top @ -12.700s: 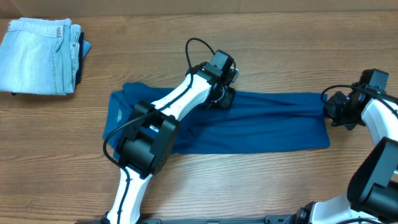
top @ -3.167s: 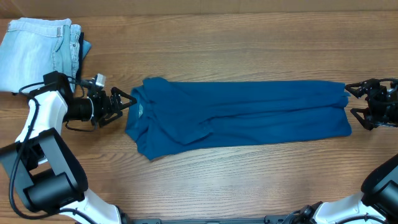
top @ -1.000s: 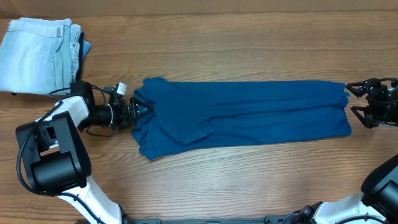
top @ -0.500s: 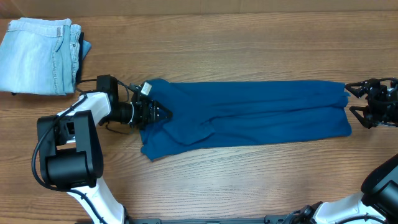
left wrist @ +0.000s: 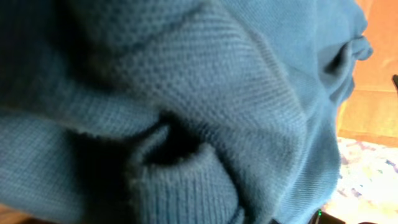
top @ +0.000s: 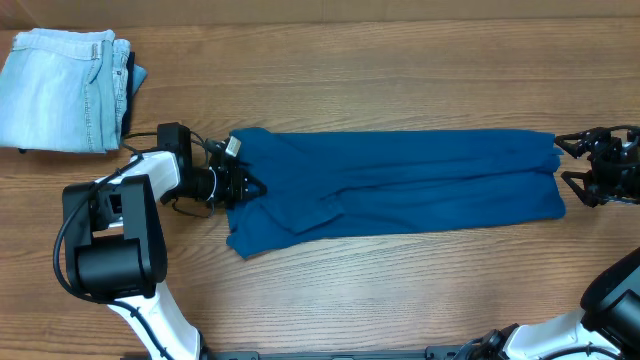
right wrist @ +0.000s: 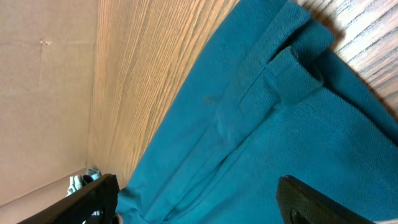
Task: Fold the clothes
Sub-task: 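Lift the left end with the left gripper and carry it rightward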
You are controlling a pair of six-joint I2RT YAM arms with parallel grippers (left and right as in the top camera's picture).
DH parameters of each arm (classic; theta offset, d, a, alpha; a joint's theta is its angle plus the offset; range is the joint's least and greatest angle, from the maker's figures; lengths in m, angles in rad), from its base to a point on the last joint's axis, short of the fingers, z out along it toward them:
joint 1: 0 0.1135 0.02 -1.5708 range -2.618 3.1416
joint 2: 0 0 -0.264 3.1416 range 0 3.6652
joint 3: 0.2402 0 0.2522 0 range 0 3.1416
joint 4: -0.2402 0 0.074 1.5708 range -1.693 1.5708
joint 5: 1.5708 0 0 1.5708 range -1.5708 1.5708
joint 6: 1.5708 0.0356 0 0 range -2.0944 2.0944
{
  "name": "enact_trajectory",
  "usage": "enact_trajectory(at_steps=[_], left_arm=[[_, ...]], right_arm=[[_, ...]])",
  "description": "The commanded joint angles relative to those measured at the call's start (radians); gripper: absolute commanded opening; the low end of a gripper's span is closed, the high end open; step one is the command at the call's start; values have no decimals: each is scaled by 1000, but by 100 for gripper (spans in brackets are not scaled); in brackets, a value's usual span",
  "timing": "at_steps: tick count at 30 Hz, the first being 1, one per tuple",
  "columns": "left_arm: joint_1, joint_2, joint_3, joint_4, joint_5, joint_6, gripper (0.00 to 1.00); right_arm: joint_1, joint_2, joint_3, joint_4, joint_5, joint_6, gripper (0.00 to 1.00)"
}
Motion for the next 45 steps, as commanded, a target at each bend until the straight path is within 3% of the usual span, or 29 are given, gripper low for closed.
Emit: enact_trajectory(at_steps=[1, 8, 20, 29, 38, 45], left_arm=[[-7, 31, -14, 26, -31, -91, 18], [28, -19, 56, -20, 6, -145, 4], [113, -212, 285, -320, -129, -105, 5], [110, -216, 364, -410, -128, -101, 5], [37, -252, 547, -476, -175, -130, 5], [-114, -252, 601, -479, -241, -173, 6]], right_arm=[[-3, 0, -4, -1, -13, 0, 85], [-3, 0, -4, -2, -13, 0, 85], [-3, 0, -4, -6, -13, 0, 85], [-3, 0, -4, -13, -14, 0, 85], [-3, 0, -4, -13, -14, 0, 85], [-3, 0, -4, -13, -14, 0, 85]])
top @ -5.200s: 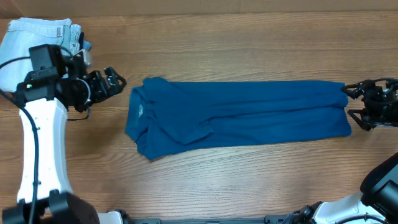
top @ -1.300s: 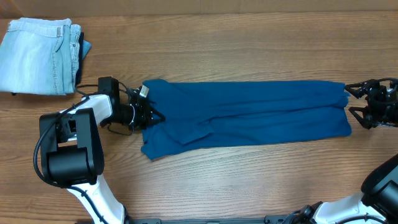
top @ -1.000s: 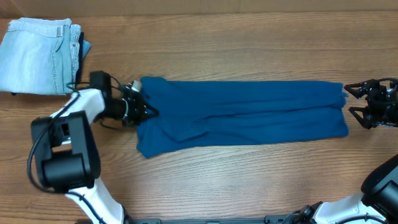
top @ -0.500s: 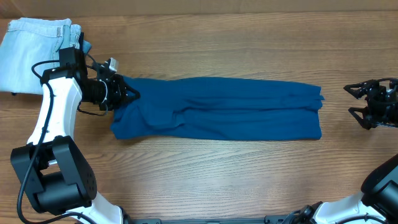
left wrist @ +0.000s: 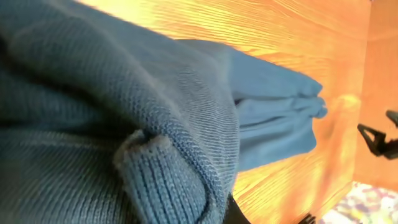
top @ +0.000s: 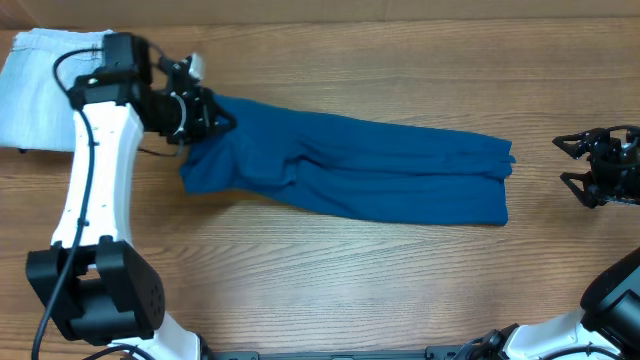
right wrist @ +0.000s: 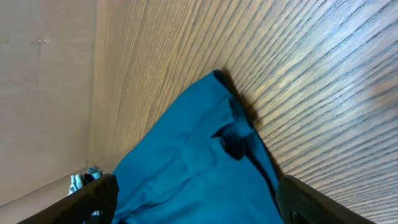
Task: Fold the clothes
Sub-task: 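Lift the left end with the left gripper and carry it rightward, then fold the left end over onto the strip's right half with the left gripper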
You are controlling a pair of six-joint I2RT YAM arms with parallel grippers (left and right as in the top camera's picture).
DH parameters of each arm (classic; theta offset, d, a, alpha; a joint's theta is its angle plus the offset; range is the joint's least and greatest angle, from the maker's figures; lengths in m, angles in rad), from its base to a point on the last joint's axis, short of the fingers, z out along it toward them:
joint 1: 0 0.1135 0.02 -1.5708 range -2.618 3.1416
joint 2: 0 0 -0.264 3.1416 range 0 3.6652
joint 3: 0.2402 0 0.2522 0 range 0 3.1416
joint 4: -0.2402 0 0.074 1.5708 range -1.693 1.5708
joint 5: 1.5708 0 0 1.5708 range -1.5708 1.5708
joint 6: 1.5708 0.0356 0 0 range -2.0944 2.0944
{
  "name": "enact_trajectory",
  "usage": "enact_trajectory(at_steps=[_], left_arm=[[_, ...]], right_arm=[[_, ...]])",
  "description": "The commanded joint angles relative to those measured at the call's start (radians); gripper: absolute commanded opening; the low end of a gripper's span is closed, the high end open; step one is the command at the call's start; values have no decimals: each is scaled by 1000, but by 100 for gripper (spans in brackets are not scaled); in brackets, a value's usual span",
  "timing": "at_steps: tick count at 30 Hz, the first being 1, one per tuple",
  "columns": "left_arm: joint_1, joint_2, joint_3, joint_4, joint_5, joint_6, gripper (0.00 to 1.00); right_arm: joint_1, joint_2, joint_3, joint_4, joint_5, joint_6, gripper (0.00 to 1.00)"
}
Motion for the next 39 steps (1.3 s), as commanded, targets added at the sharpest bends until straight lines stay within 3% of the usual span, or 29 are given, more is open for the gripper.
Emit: enact_trajectory(at_steps=[1, 8, 22, 31, 39], left_arm=[[-110, -36, 34, 27, -53, -60, 6], [-273, -35, 34, 52, -219, -154, 6], [-490, -23, 32, 125, -327, -220, 10], [-618, 119, 32, 262, -346, -292, 11], [-711, 215, 32, 277, -560, -371, 16]], right_arm=[[-3, 0, -4, 0, -13, 0, 85], [-3, 0, -4, 1, -39, 0, 85], [-3, 0, -4, 5, -58, 0, 85], [-2, 0, -4, 8, -62, 0, 85], [-2, 0, -4, 12, -99, 0, 85]])
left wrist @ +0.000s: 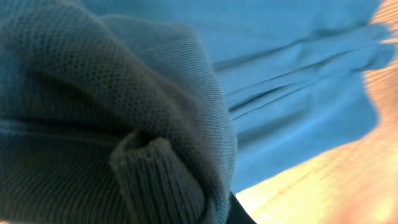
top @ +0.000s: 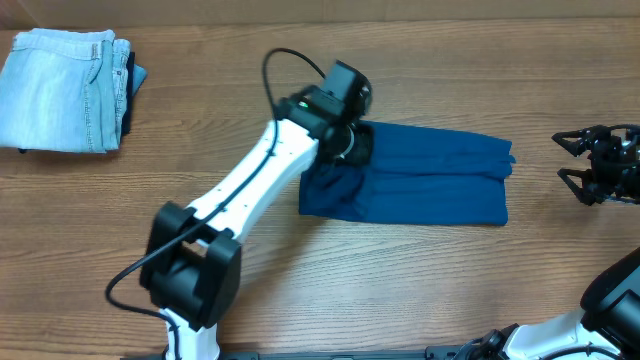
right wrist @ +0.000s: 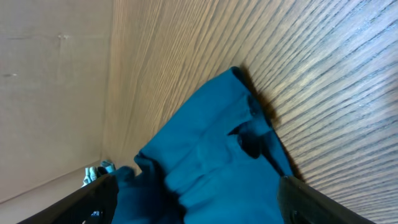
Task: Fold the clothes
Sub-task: 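Fold the left end over onto the strip's right half with the left gripper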
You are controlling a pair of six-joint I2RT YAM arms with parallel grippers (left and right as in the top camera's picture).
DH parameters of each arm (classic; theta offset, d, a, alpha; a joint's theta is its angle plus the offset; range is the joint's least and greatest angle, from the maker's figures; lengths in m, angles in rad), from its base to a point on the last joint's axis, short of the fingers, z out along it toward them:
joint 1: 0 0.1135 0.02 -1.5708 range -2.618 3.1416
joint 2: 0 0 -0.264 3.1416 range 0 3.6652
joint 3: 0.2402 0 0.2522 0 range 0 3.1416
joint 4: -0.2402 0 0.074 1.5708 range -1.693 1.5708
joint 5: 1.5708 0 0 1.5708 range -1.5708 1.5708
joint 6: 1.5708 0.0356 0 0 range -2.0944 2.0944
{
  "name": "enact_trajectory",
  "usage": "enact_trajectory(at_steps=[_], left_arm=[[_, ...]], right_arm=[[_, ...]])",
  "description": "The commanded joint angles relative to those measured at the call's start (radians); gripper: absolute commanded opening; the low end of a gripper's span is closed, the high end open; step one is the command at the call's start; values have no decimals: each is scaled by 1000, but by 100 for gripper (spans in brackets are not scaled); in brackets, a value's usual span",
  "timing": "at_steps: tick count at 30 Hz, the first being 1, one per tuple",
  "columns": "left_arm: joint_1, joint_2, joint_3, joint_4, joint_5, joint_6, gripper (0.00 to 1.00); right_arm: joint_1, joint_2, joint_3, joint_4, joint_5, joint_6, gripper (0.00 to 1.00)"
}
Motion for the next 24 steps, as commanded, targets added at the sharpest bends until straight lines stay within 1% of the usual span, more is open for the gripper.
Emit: enact_trajectory(at_steps=[1, 5, 7, 10, 14, 17, 18, 19, 22, 24], left_arm=[[-50, 40, 23, 7, -169, -60, 16], [-92, 57, 23, 8, -225, -68, 16], [-119, 57, 23, 8, -275, -68, 17], [-142, 57, 23, 12, -311, -57, 19], [-172, 58, 23, 45, -348, -43, 23], [-187, 58, 23, 98, -360, -33, 26], [-190, 59, 23, 113, -362, -33, 29], [-192, 61, 23, 129, -362, -33, 34], [-193, 70, 23, 161, -360, -33, 40], [-193, 81, 23, 170, -354, -33, 56]], right_arm=[[-2, 0, -4, 10, -39, 0, 86], [-2, 0, -4, 10, -45, 0, 85], [-2, 0, -4, 10, -55, 0, 85], [-2, 0, -4, 11, -62, 0, 85], [-2, 0, -4, 11, -63, 0, 85], [-2, 0, -4, 12, -71, 0, 85], [-2, 0, -4, 13, -79, -1, 85], [-2, 0, -4, 13, -81, -1, 85], [-2, 0, -4, 13, -84, -1, 85], [-2, 0, -4, 13, -87, -1, 85]])
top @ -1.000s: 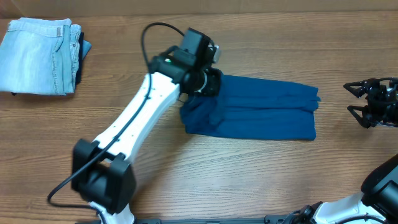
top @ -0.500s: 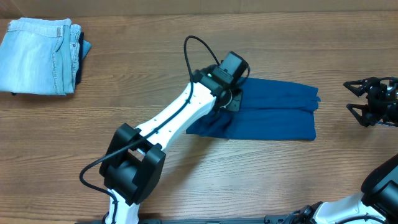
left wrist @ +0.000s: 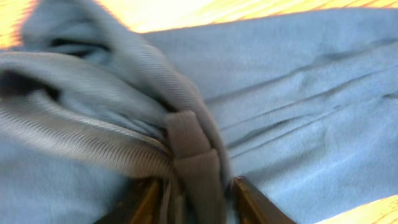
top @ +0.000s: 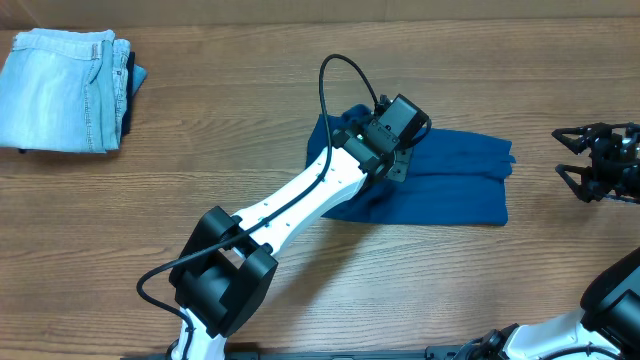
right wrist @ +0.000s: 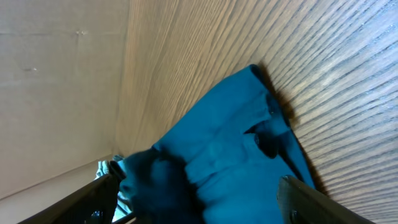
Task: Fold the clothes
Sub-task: 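Fold the left end over onto the strip's right half with the left gripper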
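A blue garment (top: 455,185) lies right of the table's middle, its left end lifted and doubled over toward the right. My left gripper (top: 398,148) hovers over that folded part, shut on a ribbed cuff of the blue garment (left wrist: 186,143). In the left wrist view the left gripper (left wrist: 196,198) has the cuff pinched between its fingers, with flat blue cloth (left wrist: 298,81) beyond. My right gripper (top: 575,165) stands open past the garment's right end, apart from it. The right wrist view shows the blue garment (right wrist: 242,155) ahead of the open right gripper (right wrist: 199,205).
Folded light-blue jeans (top: 65,90) sit stacked at the far left corner of the wooden table (top: 300,280). The left arm stretches diagonally from the front left across the middle. A cardboard wall (right wrist: 56,74) borders the table's far side.
My left gripper has moved further right with the garment's end, from over its left part to nearer its middle. The fold is now deeper. The right gripper has stayed put.
The garment first lay stretched long across the table, the left gripper on its left end. It was then dragged left toward the jeans, away from the open right gripper. After that the held end was over the garment's left part, and now lies further right over it.
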You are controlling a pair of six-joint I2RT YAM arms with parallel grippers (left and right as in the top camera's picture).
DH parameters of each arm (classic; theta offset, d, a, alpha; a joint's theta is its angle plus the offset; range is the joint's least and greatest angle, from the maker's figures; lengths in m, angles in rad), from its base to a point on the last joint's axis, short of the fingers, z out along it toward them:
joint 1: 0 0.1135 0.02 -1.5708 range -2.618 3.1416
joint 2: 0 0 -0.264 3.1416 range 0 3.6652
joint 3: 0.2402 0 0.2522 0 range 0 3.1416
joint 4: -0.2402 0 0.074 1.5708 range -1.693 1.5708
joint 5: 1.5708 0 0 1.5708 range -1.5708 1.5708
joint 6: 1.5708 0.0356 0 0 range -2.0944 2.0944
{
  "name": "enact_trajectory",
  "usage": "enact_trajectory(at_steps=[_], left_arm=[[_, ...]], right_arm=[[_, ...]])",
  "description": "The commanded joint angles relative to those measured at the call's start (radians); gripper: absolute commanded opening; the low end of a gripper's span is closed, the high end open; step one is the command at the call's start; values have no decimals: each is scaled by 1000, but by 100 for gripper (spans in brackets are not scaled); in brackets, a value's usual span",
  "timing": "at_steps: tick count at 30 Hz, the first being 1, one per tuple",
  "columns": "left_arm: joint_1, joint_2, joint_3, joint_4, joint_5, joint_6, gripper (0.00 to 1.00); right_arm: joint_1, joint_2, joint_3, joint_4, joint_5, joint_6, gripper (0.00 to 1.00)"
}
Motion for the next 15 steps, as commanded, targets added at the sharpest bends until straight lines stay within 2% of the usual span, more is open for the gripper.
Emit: enact_trajectory(at_steps=[1, 6, 15], left_arm=[[-6, 45, 23, 21, -16, 7, 59], [-29, 77, 23, 46, -14, 18, 68], [-98, 79, 81, 64, 18, 6, 67]], right_arm=[[-2, 0, -4, 6, -31, 0, 85], [-2, 0, -4, 10, -42, 0, 85], [-2, 0, -4, 10, -42, 0, 85]])
